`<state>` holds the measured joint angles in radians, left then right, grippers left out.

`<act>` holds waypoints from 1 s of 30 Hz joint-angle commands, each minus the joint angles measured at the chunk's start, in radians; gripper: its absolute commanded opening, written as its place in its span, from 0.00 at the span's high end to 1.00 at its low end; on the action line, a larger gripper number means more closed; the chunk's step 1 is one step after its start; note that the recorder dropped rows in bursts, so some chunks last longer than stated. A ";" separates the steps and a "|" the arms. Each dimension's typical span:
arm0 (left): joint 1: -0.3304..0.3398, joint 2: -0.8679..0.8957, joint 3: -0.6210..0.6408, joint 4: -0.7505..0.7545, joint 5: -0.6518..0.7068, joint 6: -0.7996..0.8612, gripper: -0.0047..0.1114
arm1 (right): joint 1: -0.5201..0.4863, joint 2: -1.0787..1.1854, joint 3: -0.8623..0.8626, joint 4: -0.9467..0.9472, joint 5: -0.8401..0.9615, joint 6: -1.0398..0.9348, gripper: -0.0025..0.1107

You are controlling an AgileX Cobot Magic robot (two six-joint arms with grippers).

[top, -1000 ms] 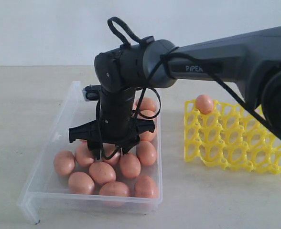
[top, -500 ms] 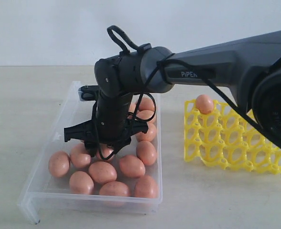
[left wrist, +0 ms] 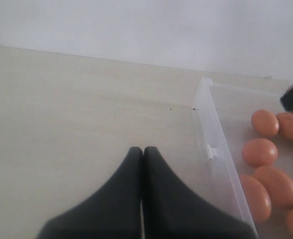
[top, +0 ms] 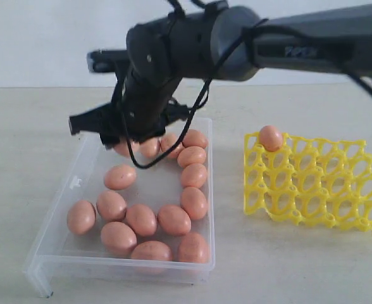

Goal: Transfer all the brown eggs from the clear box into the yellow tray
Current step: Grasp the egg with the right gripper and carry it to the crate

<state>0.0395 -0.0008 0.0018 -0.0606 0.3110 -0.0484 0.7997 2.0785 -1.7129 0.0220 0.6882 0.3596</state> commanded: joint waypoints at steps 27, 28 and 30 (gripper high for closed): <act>-0.003 0.001 -0.002 -0.002 -0.007 0.000 1.00 | -0.274 -0.845 0.927 -1.766 -0.265 1.573 0.98; -0.003 0.001 -0.002 -0.002 -0.007 0.000 1.00 | -0.322 -0.852 0.975 -1.766 -0.140 1.716 0.98; -0.003 0.001 -0.002 -0.002 -0.007 0.000 1.00 | -0.424 -0.847 1.014 -1.766 -0.001 1.740 0.98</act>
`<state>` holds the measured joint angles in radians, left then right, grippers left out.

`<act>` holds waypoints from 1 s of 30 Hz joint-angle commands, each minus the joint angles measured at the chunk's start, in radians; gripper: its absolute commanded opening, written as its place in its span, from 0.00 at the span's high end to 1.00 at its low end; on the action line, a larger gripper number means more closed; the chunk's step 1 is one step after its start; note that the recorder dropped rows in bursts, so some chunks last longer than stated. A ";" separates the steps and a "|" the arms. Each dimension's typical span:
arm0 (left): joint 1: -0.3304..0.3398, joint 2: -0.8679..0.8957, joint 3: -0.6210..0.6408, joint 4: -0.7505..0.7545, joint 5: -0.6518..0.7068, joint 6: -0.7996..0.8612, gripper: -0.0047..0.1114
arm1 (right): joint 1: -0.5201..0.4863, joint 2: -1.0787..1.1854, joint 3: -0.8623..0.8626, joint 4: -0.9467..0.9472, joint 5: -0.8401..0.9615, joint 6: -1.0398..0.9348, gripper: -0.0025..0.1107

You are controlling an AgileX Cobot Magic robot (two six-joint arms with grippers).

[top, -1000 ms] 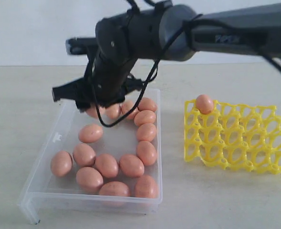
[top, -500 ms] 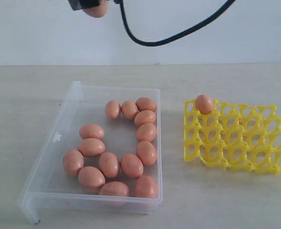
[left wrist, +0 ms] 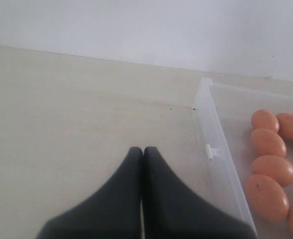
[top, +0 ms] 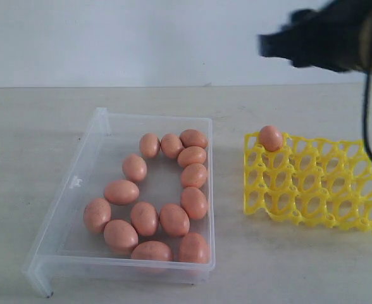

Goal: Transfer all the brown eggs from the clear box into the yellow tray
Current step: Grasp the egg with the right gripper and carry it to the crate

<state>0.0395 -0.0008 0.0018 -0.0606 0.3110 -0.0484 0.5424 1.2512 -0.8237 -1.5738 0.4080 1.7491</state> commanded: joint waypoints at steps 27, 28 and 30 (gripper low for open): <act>-0.003 0.001 -0.002 -0.002 -0.007 0.000 1.00 | -0.582 0.543 -0.421 0.486 -1.605 -0.369 0.98; -0.003 0.001 -0.002 -0.002 -0.007 0.000 1.00 | -0.590 0.563 -0.391 0.590 -1.629 -0.373 0.98; -0.003 0.001 -0.002 -0.002 -0.007 0.000 1.00 | -0.621 0.635 -0.366 0.639 -1.629 -0.334 0.98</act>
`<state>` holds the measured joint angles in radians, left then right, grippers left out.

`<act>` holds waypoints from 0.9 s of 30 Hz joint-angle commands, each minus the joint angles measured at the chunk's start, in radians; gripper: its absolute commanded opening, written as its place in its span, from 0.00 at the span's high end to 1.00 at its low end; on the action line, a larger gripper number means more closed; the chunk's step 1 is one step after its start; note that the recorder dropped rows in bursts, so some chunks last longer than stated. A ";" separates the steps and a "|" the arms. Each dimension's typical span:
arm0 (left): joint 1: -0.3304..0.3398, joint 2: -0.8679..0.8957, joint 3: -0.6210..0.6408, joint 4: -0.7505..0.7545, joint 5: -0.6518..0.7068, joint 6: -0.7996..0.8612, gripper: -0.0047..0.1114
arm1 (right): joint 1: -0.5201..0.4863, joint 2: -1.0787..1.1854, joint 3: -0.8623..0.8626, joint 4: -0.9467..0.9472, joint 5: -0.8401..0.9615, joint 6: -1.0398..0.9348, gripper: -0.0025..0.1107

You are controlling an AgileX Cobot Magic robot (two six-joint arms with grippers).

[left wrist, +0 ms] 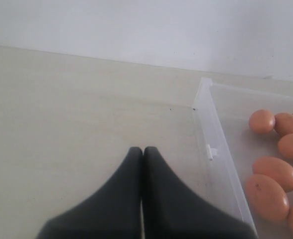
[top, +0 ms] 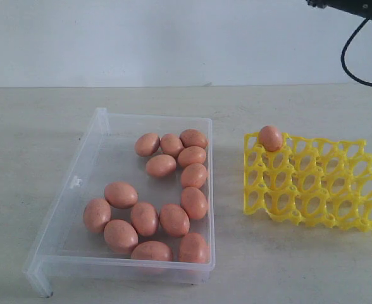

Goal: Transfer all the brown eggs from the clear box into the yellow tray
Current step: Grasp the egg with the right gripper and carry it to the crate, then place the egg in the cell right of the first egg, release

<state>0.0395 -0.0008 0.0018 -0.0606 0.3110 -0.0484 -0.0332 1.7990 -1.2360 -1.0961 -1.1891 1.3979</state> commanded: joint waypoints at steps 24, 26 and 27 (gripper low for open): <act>-0.003 0.001 -0.002 -0.002 -0.007 0.000 1.00 | -0.154 0.239 0.049 -0.511 0.291 -0.017 0.98; -0.003 0.001 -0.002 -0.002 -0.007 0.000 1.00 | -0.154 0.239 0.049 -0.546 0.304 -0.010 0.98; -0.003 0.001 -0.002 -0.002 -0.007 0.000 1.00 | -0.154 0.245 0.049 -0.557 0.304 -0.010 0.98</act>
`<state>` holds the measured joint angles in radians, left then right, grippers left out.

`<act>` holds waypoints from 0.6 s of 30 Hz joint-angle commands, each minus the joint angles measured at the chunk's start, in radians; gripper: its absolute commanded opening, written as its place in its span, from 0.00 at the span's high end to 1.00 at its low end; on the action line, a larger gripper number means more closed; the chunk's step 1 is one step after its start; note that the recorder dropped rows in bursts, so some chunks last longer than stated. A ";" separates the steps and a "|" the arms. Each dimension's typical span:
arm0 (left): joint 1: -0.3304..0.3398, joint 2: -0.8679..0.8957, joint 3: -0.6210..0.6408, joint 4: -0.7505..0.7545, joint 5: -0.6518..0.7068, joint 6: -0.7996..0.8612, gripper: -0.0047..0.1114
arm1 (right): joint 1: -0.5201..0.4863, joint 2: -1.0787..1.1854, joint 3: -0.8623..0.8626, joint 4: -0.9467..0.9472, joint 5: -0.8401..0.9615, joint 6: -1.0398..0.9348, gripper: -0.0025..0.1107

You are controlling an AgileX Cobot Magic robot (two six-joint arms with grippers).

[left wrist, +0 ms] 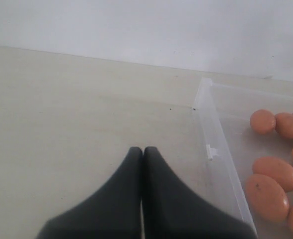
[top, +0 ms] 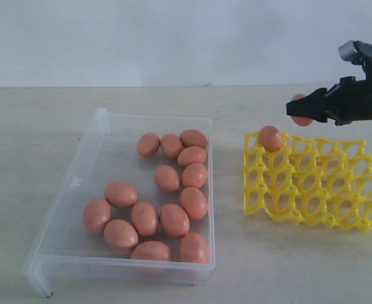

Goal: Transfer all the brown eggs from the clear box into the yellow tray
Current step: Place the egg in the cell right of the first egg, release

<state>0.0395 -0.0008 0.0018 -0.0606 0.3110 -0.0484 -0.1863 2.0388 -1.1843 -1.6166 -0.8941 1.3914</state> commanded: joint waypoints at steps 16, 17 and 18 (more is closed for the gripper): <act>-0.003 0.001 -0.002 -0.002 -0.007 0.000 1.00 | -0.001 0.031 -0.002 -0.128 0.000 0.013 0.82; -0.003 0.001 -0.002 -0.002 -0.007 0.000 1.00 | -0.001 0.031 -0.002 -0.128 0.004 0.013 0.78; -0.003 0.001 -0.002 -0.002 -0.007 0.000 1.00 | -0.001 0.031 -0.002 -0.128 0.004 0.013 0.77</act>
<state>0.0395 -0.0008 0.0018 -0.0606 0.3110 -0.0484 -0.1863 2.0727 -1.1843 -1.7404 -0.8839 1.3995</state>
